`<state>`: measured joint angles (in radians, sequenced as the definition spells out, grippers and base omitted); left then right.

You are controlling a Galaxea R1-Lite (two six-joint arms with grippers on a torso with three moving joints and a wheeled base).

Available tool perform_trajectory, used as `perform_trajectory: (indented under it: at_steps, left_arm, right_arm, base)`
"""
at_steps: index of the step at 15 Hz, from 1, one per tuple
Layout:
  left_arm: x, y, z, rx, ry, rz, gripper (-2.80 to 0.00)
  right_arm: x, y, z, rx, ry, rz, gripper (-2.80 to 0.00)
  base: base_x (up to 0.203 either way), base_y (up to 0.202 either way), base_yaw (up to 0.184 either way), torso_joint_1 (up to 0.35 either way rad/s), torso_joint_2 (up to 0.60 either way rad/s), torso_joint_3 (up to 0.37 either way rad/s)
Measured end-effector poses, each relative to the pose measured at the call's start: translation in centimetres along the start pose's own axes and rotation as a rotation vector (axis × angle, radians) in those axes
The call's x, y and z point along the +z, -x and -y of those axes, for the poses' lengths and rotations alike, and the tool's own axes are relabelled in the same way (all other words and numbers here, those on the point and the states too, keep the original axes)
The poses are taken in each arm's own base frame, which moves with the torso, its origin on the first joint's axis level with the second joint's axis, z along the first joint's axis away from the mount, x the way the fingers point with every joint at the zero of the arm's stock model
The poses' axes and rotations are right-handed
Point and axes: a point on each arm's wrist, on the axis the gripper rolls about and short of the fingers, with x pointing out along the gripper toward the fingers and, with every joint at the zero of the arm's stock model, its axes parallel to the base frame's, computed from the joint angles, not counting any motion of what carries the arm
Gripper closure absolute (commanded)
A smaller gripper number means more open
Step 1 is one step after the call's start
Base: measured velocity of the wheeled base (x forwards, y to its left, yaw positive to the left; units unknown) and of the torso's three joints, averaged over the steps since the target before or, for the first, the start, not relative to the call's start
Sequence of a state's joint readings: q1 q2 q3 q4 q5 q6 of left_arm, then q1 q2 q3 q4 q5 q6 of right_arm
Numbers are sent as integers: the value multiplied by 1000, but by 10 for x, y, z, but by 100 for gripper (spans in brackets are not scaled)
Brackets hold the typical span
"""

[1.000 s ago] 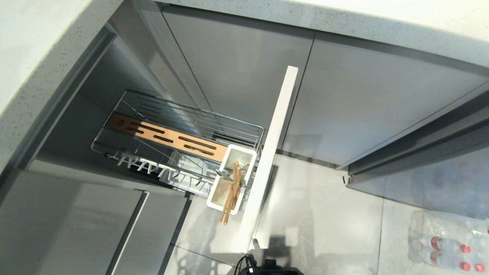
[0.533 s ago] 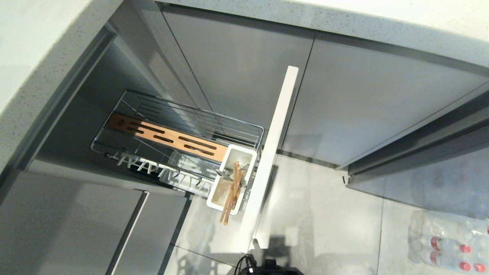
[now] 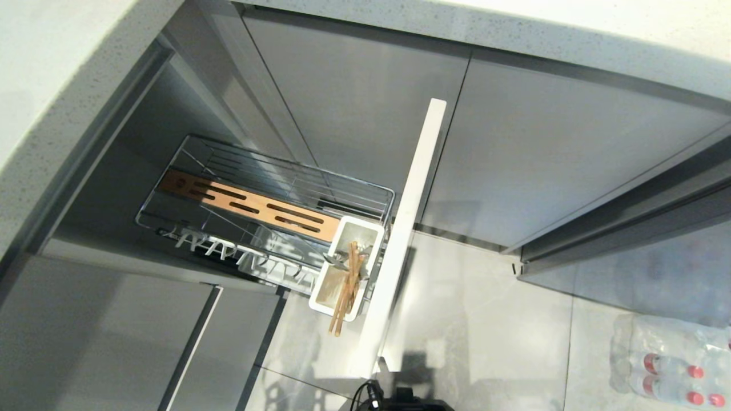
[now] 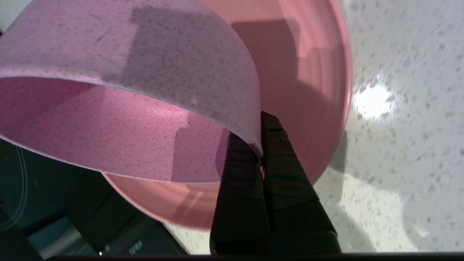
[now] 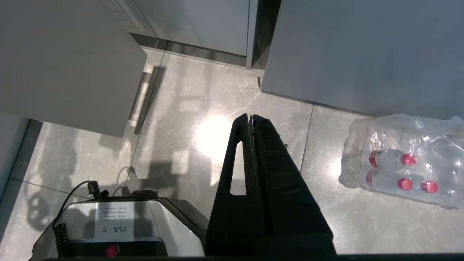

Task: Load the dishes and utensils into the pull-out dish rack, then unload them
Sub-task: Take the bowl out of the cupboard

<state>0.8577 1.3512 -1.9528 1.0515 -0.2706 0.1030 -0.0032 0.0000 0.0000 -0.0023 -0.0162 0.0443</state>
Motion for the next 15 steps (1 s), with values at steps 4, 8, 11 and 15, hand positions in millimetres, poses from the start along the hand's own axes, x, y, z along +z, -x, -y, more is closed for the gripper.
perform_trajectory:
  at_steps: [4,8,11,15]
  left_arm:
    - [-8,12,6,-15,-12,-35,0]
    - [-12,23,12,-32,-24,-29,0]
    - [-11,20,11,-3,-31,-33,0]
    - [-11,16,10,3,-25,-50,0]
  right_arm:
    - [0,0,0,0,0,0,0]
    - [0,0,0,0,0,0,0]
    - [0,0,0,0,0,0,0]
    - [0,0,0,0,0,0,0]
  base:
    - [0,0,0,0,0,0]
    - [0,0,0,0,0,0]
    - [0,0,0,0,0,0]
    - [0,0,0,0,0,0]
